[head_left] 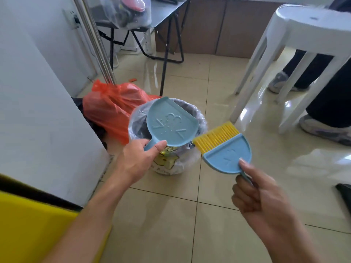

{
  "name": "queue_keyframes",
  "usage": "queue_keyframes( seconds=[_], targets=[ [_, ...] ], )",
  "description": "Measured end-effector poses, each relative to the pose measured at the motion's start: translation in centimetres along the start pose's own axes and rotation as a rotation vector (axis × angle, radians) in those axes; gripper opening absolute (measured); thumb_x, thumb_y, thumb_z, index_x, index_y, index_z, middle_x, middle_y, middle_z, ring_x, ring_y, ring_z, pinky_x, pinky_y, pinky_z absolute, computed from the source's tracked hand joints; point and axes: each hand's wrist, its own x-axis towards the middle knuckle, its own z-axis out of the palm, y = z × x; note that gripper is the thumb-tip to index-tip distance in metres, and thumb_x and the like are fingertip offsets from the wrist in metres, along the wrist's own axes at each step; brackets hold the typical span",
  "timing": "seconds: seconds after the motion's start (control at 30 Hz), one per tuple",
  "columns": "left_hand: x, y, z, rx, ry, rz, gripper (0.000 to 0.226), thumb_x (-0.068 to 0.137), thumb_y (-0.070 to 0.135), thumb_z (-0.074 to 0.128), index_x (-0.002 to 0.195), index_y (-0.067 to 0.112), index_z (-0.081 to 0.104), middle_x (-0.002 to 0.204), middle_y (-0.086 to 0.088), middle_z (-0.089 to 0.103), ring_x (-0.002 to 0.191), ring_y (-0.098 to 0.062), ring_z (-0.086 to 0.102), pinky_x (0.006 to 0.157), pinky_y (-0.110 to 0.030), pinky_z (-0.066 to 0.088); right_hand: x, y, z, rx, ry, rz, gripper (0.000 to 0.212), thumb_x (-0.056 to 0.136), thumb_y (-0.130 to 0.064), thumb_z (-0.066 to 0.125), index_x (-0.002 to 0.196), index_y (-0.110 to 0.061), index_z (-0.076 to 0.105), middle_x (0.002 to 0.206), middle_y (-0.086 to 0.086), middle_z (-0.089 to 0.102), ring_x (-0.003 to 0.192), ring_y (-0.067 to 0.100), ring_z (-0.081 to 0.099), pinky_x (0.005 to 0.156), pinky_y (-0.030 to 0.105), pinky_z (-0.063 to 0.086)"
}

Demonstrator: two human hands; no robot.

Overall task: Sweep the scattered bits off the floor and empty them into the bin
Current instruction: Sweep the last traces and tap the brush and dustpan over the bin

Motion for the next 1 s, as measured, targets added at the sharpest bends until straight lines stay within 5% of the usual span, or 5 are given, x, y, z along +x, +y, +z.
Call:
queue_keyframes(
  seconds=[0.23,0.7,0.77,0.9,1.0],
  targets=[
    [1.3,-0.8,0.8,0.666,0.526,0.417,0.016,0.094,0.031,0.072,0.102,0.018,0.071,0.062,-0.003,0.070,0.046,-0.028,0.066,0.045,-0.023,0.028,6.1,0.2,3.6,0.079,-0.011,-0.039,0.013,0.097,-0.023,0.057,0.086,-0.016,0.061,0.045,-0.008,0.018,0.035,0.007,0.015,0.033,0.022,0.016],
    [0.9,-3.0,0.8,0.714,0.558,0.314,0.010,0.089,0.010,0.070,0.098,0.015,0.067,0.065,0.000,0.062,0.045,-0.022,0.053,0.044,-0.021,0.022,8.1,2.1,4.8,-0.075,-0.080,-0.172,0.015,0.099,-0.026,0.057,0.092,-0.014,0.064,0.054,-0.006,0.029,0.041,0.008,0.022,0.035,0.020,0.023],
    [0.6,-3.1,1.1,0.712,0.549,0.336,0.012,0.087,0.008,0.070,0.097,0.014,0.068,0.067,0.000,0.064,0.048,-0.023,0.058,0.045,-0.021,0.021,8.3,2.1,6.2,-0.296,-0.209,-0.339,0.016,0.104,-0.023,0.049,0.106,-0.016,0.064,0.063,-0.007,0.040,0.048,0.007,0.033,0.041,0.020,0.031],
    [0.3,-3.1,1.5,0.714,0.564,0.344,0.016,0.081,0.000,0.069,0.083,0.014,0.064,0.066,-0.001,0.060,0.052,-0.024,0.053,0.046,-0.022,0.022,8.6,3.3,8.4,-1.433,-0.065,-0.593,0.026,0.106,-0.033,0.037,0.090,-0.018,0.049,0.072,-0.005,0.055,0.068,0.021,0.054,0.058,0.042,0.048],
    [0.4,-2.8,1.4,0.707,0.582,0.323,0.019,0.079,0.000,0.073,0.081,0.014,0.061,0.067,-0.001,0.057,0.054,-0.022,0.049,0.046,-0.023,0.023,8.3,3.7,9.2,-1.550,0.053,-0.790,0.028,0.106,-0.036,0.030,0.084,-0.021,0.039,0.063,-0.008,0.046,0.055,0.016,0.047,0.044,0.034,0.036]
  ],
)
